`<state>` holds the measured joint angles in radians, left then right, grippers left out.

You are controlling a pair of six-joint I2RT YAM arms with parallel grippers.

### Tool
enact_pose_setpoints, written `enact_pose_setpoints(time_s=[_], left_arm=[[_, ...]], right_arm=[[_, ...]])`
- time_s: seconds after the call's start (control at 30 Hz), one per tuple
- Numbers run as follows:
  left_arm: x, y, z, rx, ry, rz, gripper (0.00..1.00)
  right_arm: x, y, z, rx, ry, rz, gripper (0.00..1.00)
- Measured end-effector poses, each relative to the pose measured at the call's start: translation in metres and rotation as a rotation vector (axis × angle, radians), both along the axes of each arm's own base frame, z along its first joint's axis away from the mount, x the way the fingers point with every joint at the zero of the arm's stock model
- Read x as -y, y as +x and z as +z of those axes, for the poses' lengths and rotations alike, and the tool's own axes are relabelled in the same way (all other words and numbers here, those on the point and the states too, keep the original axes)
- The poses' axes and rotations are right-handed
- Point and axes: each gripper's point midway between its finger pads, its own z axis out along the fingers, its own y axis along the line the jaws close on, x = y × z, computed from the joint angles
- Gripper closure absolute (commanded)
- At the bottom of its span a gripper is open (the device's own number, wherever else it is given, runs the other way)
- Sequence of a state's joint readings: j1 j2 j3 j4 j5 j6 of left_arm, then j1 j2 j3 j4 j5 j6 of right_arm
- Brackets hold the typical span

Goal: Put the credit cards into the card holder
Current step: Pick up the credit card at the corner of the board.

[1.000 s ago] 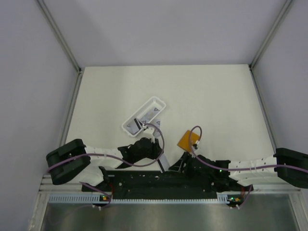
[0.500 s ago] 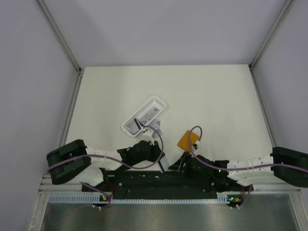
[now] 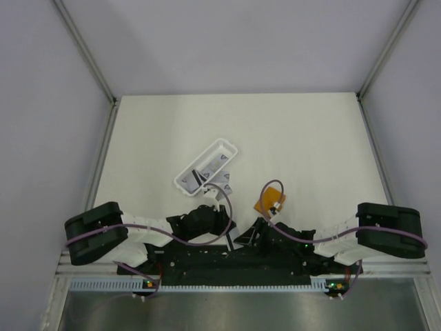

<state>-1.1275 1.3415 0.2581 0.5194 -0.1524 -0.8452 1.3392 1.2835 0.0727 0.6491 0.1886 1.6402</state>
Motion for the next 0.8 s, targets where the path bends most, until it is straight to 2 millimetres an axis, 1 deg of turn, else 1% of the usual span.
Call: enact_pose_setpoints(time_s=[0.2,0.4,0.5,0.67,0.77,0.8], left_arm=[[-0.002,-0.001,0.000,-0.006,-0.004,0.006,0.71],[-0.004,-0.003,0.000,-0.012,-0.009,0.011,0.71],[-0.005,-0.004,0.000,-0.012,-0.011,0.011,0.71],[-0.005,-0.004,0.000,-0.013,-0.012,0.012,0.71],[-0.005,-0.004,0.000,-0.014,-0.012,0.013,0.72],[-0.005,-0.004,0.000,-0.013,-0.012,0.014,0.72]], right_arm=[[-0.007,-0.001,-0.003,-0.015,0.021,0.004,0.55],[-0.006,-0.001,-0.008,-0.023,0.009,0.003,0.66],[-0.005,-0.002,-0.011,-0.025,-0.002,0.005,0.74],[-0.001,-0.003,-0.017,-0.020,-0.030,0.015,0.94],[-0.001,-0.004,-0.020,-0.020,-0.039,0.019,0.99],[-0.001,-0.004,-0.021,-0.019,-0.040,0.021,1.00]])
